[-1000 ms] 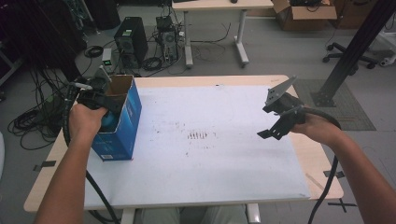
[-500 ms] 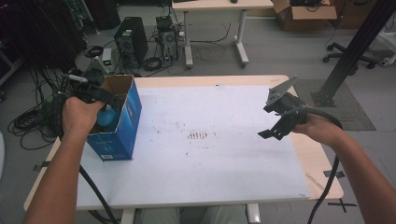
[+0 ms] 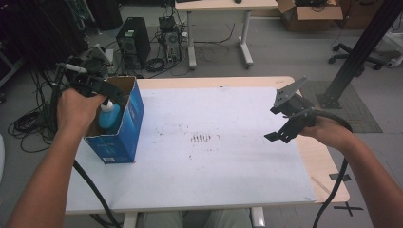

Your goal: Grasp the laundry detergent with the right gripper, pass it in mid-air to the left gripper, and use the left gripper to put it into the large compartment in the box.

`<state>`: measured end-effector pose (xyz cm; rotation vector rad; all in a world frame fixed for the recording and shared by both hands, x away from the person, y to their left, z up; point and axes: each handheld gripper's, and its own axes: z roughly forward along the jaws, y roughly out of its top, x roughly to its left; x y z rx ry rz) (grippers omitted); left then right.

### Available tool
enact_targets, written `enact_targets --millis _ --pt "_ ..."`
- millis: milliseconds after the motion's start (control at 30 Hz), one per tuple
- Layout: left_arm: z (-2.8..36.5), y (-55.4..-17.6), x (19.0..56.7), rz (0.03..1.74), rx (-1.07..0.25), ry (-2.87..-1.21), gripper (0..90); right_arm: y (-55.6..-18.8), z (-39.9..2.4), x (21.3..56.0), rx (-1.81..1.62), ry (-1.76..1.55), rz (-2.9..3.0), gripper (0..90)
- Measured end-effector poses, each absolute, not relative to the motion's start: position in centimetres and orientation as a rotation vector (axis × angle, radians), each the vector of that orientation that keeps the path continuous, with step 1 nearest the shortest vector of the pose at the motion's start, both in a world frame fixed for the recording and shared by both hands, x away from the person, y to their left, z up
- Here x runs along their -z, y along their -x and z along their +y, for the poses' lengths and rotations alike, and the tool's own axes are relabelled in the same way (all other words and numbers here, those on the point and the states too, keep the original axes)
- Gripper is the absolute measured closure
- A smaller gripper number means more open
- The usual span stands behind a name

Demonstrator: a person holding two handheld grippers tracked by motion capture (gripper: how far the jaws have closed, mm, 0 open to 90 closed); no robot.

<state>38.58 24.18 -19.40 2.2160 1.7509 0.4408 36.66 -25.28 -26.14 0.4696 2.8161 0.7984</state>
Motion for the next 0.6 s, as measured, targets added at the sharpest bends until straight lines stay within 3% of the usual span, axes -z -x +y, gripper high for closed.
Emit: enact_targets --millis 600 --pt "19.8 -37.5 16.0 1.528 -0.452 -2.321 12.2 -36.2 -25.5 25.7 -0.795 -0.475 2.81 4.0"
